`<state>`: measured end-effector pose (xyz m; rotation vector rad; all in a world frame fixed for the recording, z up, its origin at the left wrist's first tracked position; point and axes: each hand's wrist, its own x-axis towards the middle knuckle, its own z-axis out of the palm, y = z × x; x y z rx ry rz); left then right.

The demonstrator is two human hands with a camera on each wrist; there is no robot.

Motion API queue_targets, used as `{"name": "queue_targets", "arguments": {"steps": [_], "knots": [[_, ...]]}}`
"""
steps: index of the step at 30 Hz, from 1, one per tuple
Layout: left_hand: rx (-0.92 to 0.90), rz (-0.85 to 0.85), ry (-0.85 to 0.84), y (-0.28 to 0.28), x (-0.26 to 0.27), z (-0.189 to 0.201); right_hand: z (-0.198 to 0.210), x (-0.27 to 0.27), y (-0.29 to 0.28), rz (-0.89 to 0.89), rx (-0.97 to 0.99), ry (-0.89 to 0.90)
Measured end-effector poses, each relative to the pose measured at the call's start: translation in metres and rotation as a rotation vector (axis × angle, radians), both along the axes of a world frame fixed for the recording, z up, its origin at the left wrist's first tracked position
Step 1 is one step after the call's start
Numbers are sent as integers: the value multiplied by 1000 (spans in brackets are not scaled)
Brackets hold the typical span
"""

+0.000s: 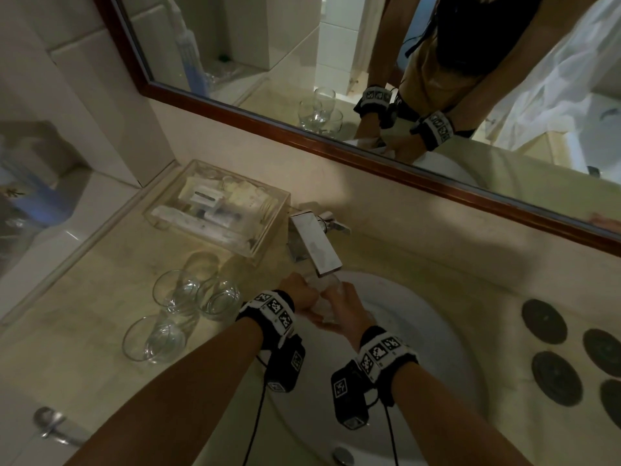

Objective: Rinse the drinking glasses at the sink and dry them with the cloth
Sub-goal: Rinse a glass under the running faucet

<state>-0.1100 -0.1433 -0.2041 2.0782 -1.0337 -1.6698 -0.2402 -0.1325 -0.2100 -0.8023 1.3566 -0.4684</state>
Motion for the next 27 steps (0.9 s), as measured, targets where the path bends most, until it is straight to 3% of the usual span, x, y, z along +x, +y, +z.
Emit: {"name": "queue_targets", "arguments": {"steps": [2, 6, 10, 16, 19, 23, 27], "knots": [[41, -45, -8, 1, -1, 3, -1, 0, -4, 91, -5, 96], [-62, -116, -111, -6, -2, 0, 1, 1, -10, 237, -10, 221], [-89, -151, -224, -6, -1, -3, -8, -1, -12, 151, -15, 214], [-12, -53, -121, -3, -3, -6, -17, 3, -8, -20, 23, 91], [41, -136, -148, -3, -5, -1, -17, 4, -14, 39, 34, 121], [-87, -323, -314, -8, -7, -4, -13, 6, -18, 221, 22, 234], [-160, -274, -363, -9, -7, -6, -12, 4, -16, 260, -25, 256]]}}
